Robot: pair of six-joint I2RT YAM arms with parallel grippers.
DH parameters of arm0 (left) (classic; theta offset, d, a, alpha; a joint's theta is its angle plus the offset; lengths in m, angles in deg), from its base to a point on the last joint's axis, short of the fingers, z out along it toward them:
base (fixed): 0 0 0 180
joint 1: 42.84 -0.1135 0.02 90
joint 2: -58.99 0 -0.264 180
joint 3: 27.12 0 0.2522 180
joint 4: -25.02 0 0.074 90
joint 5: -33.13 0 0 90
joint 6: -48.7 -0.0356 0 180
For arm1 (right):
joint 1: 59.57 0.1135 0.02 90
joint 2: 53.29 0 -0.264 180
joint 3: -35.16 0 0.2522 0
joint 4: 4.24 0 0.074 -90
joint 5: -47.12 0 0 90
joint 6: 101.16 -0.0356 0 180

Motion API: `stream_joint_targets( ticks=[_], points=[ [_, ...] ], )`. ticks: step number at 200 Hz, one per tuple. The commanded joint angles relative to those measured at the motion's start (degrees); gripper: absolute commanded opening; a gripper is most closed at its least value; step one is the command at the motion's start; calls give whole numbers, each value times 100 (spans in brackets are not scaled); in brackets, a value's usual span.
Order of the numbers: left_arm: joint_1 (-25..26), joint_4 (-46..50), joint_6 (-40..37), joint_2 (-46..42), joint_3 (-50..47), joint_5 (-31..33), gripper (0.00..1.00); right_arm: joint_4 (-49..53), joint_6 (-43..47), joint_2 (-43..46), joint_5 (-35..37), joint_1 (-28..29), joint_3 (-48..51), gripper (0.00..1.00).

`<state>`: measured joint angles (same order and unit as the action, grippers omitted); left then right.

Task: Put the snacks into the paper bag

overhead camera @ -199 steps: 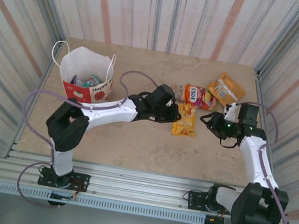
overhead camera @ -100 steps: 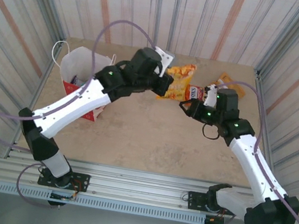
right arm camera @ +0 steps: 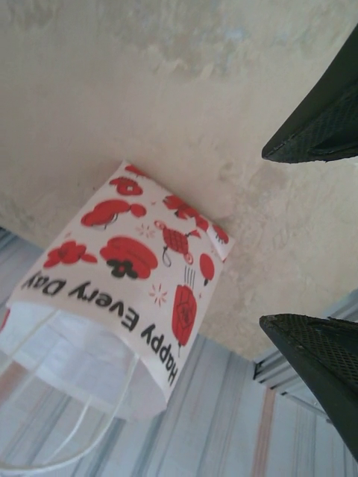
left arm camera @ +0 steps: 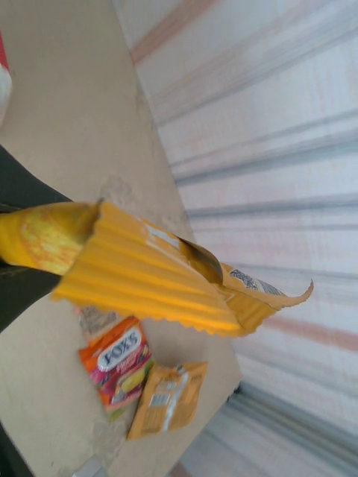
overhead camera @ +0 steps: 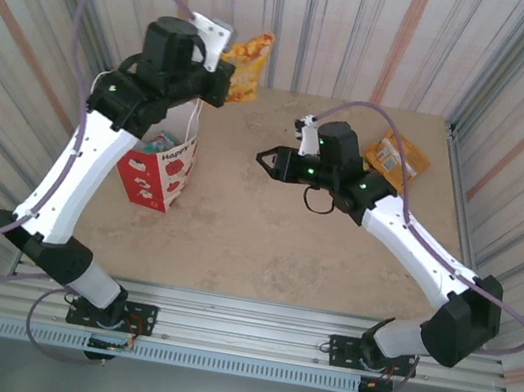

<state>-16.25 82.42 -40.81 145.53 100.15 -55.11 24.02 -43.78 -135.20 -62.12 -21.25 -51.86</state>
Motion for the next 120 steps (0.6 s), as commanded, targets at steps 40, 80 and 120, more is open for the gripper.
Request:
stream_joint_targets(
  ticks=[40, 80, 120],
  points=[
    [-1362, 22, -292, -1100, -518, -90, 3, 44, 212, -541, 60, 274, -461, 55],
    [-2025, 559, -162, -1554, -1155, -409, 5, 121, 193, -665, 26, 301, -461, 55],
    [-2132, 1289, -146, -1747, -1779, -531, 5, 425, 305, -834, -64, 363, -621, 54]
  ],
)
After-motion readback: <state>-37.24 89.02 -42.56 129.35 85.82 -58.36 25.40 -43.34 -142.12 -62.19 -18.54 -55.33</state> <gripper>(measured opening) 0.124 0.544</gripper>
